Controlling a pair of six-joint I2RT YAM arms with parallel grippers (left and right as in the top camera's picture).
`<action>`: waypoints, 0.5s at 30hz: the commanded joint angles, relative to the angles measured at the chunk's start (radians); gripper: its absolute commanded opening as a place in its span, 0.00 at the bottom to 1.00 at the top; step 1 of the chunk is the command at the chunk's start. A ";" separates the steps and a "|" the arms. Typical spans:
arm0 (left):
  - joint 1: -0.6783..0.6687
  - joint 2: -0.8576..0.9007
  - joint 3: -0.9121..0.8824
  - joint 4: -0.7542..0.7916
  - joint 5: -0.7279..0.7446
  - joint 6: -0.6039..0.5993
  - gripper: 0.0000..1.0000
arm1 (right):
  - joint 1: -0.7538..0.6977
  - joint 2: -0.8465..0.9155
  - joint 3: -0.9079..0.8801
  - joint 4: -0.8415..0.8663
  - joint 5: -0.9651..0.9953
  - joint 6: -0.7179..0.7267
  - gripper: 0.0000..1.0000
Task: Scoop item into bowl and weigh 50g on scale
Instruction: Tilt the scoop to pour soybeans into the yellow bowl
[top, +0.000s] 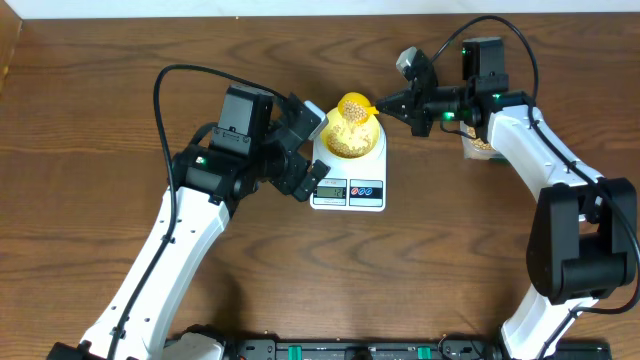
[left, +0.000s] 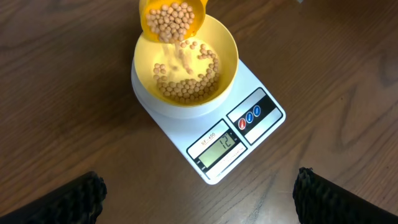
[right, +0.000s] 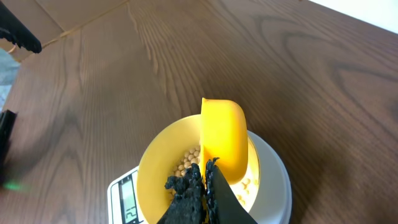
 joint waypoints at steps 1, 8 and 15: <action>0.003 -0.015 -0.006 -0.003 0.013 -0.010 0.98 | 0.016 0.010 0.000 0.002 -0.011 -0.056 0.01; 0.003 -0.015 -0.006 -0.003 0.013 -0.010 0.98 | 0.027 0.010 0.000 0.002 -0.011 -0.108 0.01; 0.003 -0.015 -0.006 -0.003 0.013 -0.010 0.98 | 0.034 0.010 0.000 0.002 -0.011 -0.154 0.01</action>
